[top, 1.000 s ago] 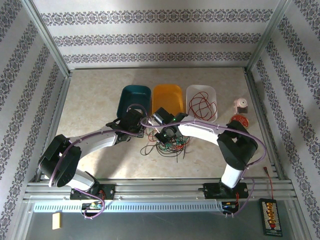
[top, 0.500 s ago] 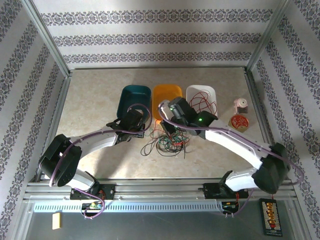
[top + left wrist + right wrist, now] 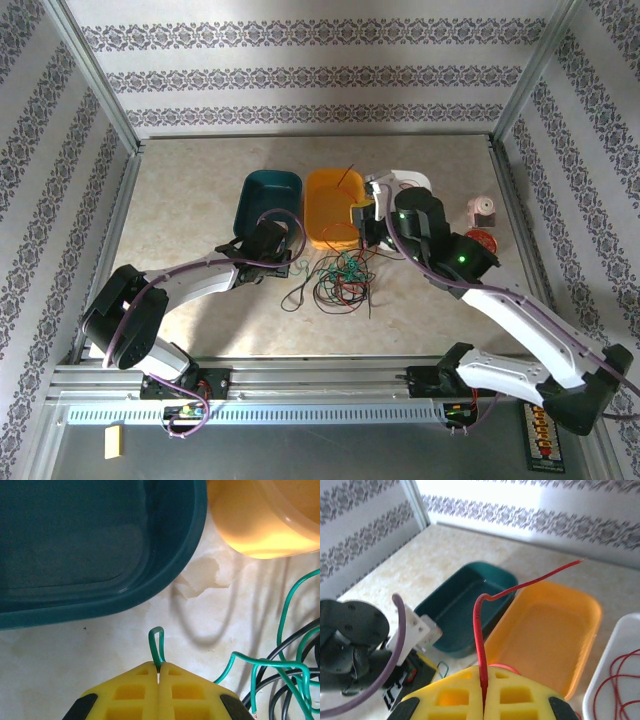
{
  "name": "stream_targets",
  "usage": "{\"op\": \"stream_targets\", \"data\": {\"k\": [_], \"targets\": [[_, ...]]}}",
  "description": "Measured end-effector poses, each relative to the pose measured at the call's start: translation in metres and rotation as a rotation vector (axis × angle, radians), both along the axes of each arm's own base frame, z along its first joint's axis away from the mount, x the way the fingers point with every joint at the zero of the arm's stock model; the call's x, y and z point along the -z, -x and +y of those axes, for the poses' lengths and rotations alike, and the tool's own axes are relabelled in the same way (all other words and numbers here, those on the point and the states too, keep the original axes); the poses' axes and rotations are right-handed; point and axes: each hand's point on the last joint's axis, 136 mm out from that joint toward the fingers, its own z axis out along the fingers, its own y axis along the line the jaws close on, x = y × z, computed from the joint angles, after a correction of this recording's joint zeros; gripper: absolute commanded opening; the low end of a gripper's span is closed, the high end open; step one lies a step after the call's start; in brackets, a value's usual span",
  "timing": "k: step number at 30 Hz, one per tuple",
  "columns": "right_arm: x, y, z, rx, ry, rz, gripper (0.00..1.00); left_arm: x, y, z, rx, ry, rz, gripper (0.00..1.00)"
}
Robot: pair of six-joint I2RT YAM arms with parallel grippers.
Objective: Untangle the cables
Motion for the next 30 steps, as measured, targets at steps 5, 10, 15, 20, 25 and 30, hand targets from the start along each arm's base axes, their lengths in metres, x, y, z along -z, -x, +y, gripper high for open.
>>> {"op": "stream_targets", "data": {"k": [5, 10, 15, 20, 25, 30], "targets": [[-0.034, 0.001, -0.019, 0.071, -0.027, -0.096, 0.00, 0.002, 0.001, 0.000, 0.010, -0.007, 0.005, 0.00], [-0.065, 0.000, -0.039, 0.134, -0.046, -0.184, 0.00, 0.004, 0.001, 0.000, 0.011, -0.009, 0.008, 0.00], [-0.100, -0.005, -0.055, 0.195, -0.108, -0.286, 0.00, 0.006, 0.002, -0.001, 0.017, -0.009, 0.016, 0.00], [-0.135, -0.011, -0.073, 0.258, -0.159, -0.384, 0.00, 0.007, 0.000, -0.002, 0.020, -0.012, 0.019, 0.00], [-0.181, -0.013, -0.088, 0.289, -0.214, -0.495, 0.00, 0.006, -0.002, -0.006, 0.030, -0.005, 0.019, 0.00], [-0.225, -0.007, -0.088, 0.256, -0.274, -0.585, 0.00, 0.006, -0.002, -0.008, 0.037, -0.001, 0.021, 0.00]]}}
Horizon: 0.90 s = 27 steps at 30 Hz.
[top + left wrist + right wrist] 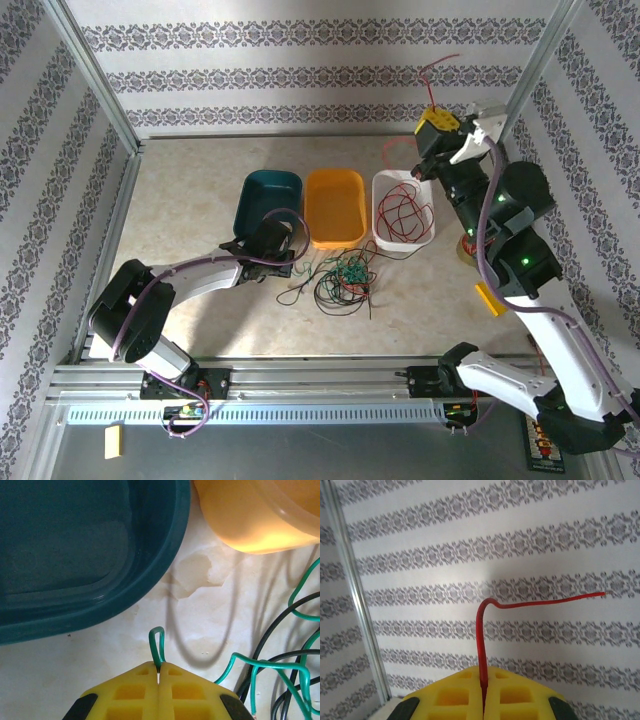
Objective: Untangle the cables
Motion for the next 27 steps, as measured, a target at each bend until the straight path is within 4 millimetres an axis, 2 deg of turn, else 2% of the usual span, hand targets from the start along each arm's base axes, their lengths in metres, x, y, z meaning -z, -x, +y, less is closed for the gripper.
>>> {"op": "stream_targets", "data": {"k": [4, 6, 9, 11, 15, 20, 23, 27], "targets": [[-0.020, 0.002, 0.003, -0.018, 0.002, -0.046, 0.00, 0.000, 0.000, 0.000, 0.001, 0.000, 0.000, 0.00], [-0.027, -0.003, 0.000, 0.002, 0.008, -0.052, 0.00, 0.000, 0.000, 0.000, 0.001, 0.000, -0.001, 0.00], [-0.037, -0.022, -0.011, 0.064, 0.013, -0.038, 0.00, 0.000, 0.001, -0.001, 0.009, 0.001, 0.001, 0.00], [-0.036, -0.037, -0.019, 0.107, 0.015, -0.016, 0.00, 0.000, 0.001, -0.002, 0.014, 0.005, 0.003, 0.00], [-0.014, -0.069, -0.034, 0.169, 0.020, 0.073, 0.00, 0.000, 0.002, -0.003, 0.022, 0.011, 0.007, 0.00], [0.023, -0.106, -0.046, 0.219, 0.034, 0.204, 0.00, 0.000, 0.002, -0.004, 0.024, 0.014, 0.007, 0.00], [0.043, -0.116, -0.047, 0.235, 0.060, 0.268, 0.00, 0.003, 0.001, -0.006, 0.030, 0.013, 0.013, 0.00], [0.059, -0.120, -0.052, 0.262, 0.081, 0.323, 0.00, 0.005, 0.000, -0.007, 0.032, 0.012, 0.020, 0.00]]}}
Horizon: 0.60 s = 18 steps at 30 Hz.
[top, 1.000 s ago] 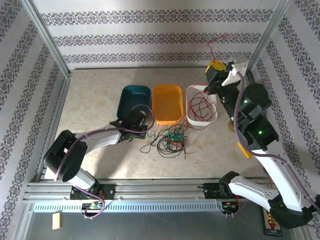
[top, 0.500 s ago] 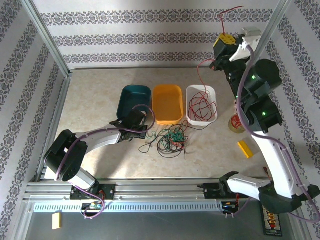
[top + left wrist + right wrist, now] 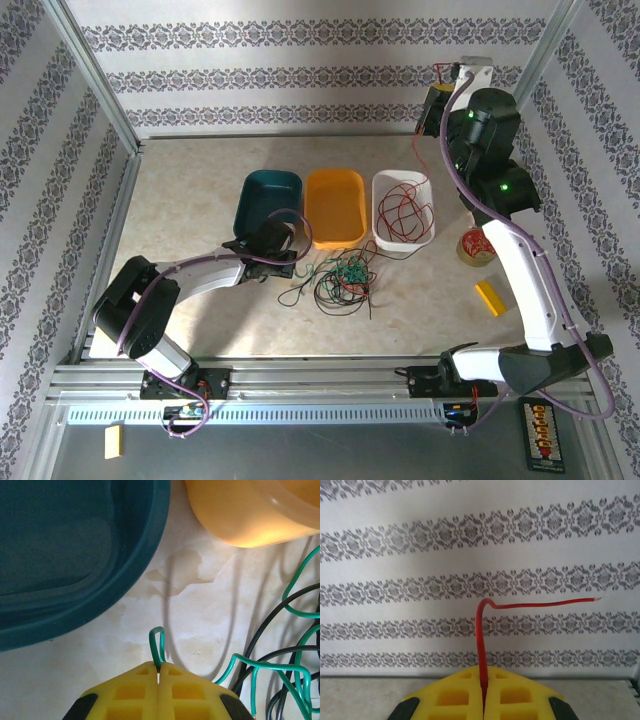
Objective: Untangle the cables
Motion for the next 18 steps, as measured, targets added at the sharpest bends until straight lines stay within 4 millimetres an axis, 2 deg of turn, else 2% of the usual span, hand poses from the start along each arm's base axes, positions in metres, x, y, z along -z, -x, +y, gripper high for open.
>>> {"op": "stream_targets", "data": {"k": [3, 11, 18], "targets": [[0.019, -0.005, -0.005, 0.013, 0.010, 0.041, 0.00, 0.000, 0.000, 0.000, 0.002, 0.002, 0.001, 0.00], [0.117, -0.022, -0.016, 0.022, 0.023, 0.265, 0.00, 0.000, 0.000, -0.001, 0.002, 0.002, 0.001, 0.00], [0.178, -0.031, -0.017, 0.010, 0.009, 0.397, 0.00, 0.000, 0.002, -0.003, 0.009, -0.002, -0.002, 0.00]]}}
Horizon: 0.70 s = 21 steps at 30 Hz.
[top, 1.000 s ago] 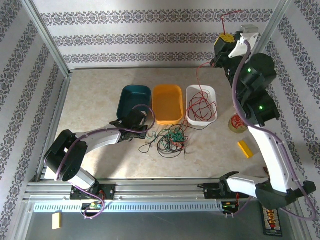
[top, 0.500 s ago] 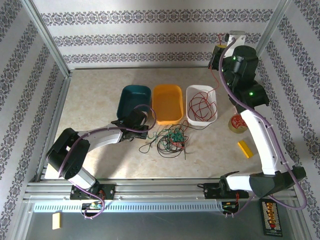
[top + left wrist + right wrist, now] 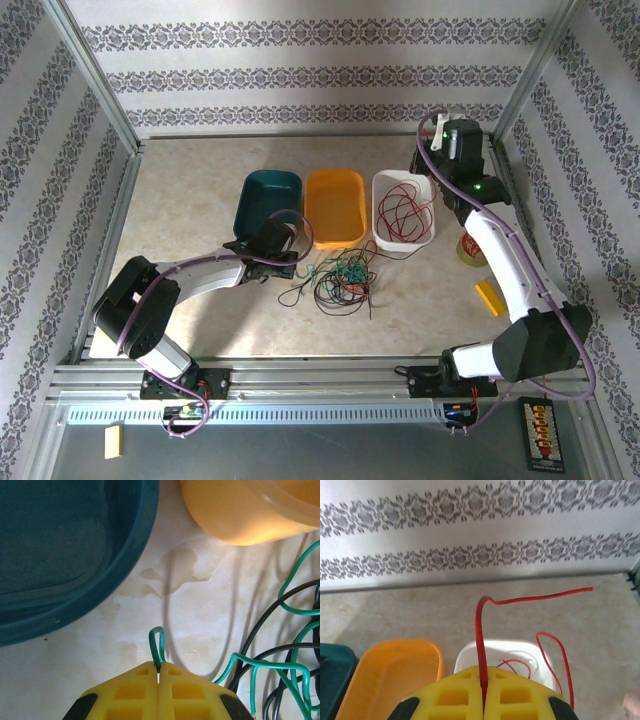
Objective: Untangle the cables
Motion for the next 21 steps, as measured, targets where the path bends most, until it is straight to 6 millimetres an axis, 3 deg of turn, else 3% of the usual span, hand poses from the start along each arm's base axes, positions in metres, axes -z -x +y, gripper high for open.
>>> {"op": "stream_targets", "data": {"k": [9, 18, 21], "targets": [[0.055, 0.004, 0.029, -0.097, -0.160, 0.110, 0.00, -0.002, -0.001, -0.001, 0.000, 0.001, -0.006, 0.00], [0.134, 0.031, 0.032, -0.078, -0.225, 0.286, 0.00, -0.002, -0.002, 0.000, -0.002, -0.004, -0.009, 0.00], [0.151, 0.033, 0.031, -0.065, -0.224, 0.324, 0.00, -0.003, -0.002, 0.000, 0.000, -0.005, -0.011, 0.00]]}}
